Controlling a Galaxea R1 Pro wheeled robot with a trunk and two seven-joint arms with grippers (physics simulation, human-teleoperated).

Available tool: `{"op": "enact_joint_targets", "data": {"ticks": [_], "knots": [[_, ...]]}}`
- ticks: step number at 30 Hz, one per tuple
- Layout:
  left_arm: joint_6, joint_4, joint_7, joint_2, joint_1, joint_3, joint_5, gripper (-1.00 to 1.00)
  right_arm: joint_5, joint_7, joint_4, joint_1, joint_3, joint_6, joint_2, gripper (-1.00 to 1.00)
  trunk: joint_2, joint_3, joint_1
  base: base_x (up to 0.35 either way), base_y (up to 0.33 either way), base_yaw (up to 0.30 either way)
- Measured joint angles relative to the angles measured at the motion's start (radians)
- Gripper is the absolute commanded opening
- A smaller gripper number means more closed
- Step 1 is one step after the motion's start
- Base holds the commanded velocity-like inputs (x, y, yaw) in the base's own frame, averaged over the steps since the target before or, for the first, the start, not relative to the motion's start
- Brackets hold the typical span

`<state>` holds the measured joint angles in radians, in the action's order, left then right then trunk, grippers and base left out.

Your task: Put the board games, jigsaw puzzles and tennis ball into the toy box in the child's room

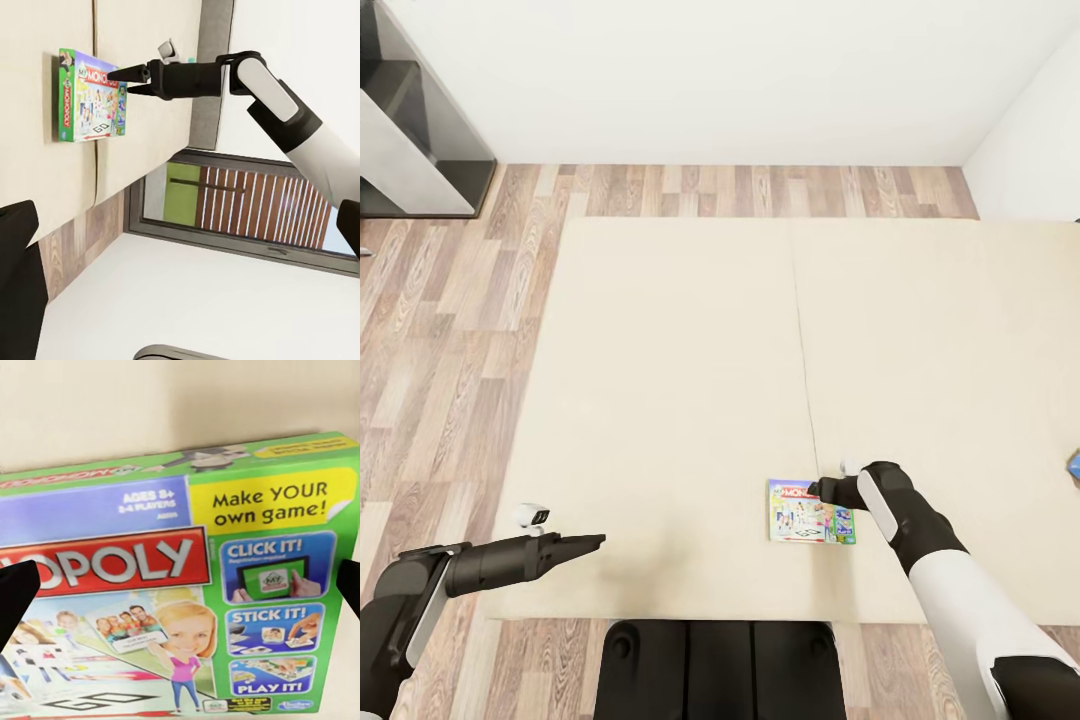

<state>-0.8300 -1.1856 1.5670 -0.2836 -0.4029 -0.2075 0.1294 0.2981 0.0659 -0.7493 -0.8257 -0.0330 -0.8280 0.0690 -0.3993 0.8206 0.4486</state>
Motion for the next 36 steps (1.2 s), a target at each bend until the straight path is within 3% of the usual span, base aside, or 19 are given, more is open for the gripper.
{"op": "enact_joint_targets", "data": {"ticks": [36], "knots": [[0.0, 0.0, 0.0, 0.002, 0.0, 0.002, 0.0, 1.0, -0.004, 0.003, 0.025, 0.001, -0.002, 0.031, -0.001, 1.0, 0.001, -0.024, 0.001, 0.0, 0.0, 0.011]]}}
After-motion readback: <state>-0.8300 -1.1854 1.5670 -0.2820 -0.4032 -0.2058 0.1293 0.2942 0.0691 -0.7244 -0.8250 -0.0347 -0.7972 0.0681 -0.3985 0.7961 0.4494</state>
